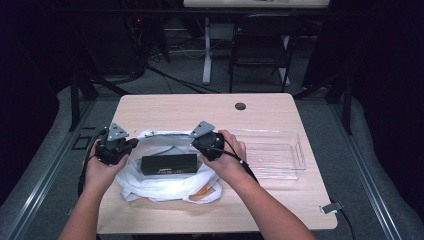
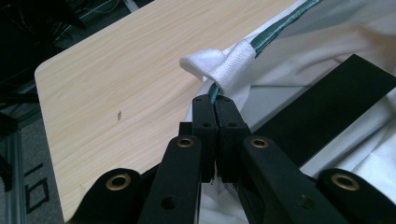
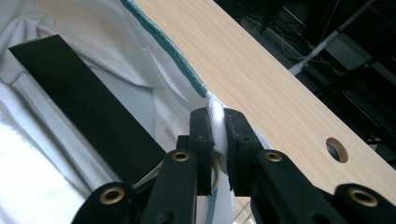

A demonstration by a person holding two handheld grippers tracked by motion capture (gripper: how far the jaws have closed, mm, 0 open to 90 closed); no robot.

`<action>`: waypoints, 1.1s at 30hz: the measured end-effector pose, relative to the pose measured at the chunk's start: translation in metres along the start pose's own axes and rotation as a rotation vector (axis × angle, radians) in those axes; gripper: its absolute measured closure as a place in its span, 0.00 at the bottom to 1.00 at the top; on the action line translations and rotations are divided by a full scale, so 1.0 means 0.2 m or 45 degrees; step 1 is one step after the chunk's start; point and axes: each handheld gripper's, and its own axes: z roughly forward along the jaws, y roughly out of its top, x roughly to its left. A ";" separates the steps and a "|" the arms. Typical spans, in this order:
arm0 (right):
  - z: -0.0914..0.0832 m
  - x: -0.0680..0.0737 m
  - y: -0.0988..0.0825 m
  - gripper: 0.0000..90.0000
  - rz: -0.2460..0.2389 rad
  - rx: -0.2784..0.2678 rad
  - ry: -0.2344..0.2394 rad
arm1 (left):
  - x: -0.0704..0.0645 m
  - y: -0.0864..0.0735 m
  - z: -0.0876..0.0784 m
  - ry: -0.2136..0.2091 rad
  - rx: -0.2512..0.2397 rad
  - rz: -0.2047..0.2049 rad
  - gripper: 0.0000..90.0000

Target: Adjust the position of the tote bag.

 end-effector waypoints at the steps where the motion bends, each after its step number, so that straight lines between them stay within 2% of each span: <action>1: 0.00 0.00 0.00 0.92 0.001 0.003 0.003 | 0.00 0.00 0.00 0.004 0.004 0.001 0.98; 21: 0.08 -0.06 0.02 0.92 0.031 0.048 -0.004 | 0.04 0.06 0.07 -0.008 0.050 -0.012 0.98; 27: 0.10 -0.08 0.02 0.92 0.051 0.052 0.012 | 0.05 0.06 0.09 -0.020 0.037 -0.036 0.98; 33: 0.11 -0.08 0.04 0.92 0.055 0.061 0.010 | 0.07 0.06 0.10 -0.036 0.054 -0.055 0.98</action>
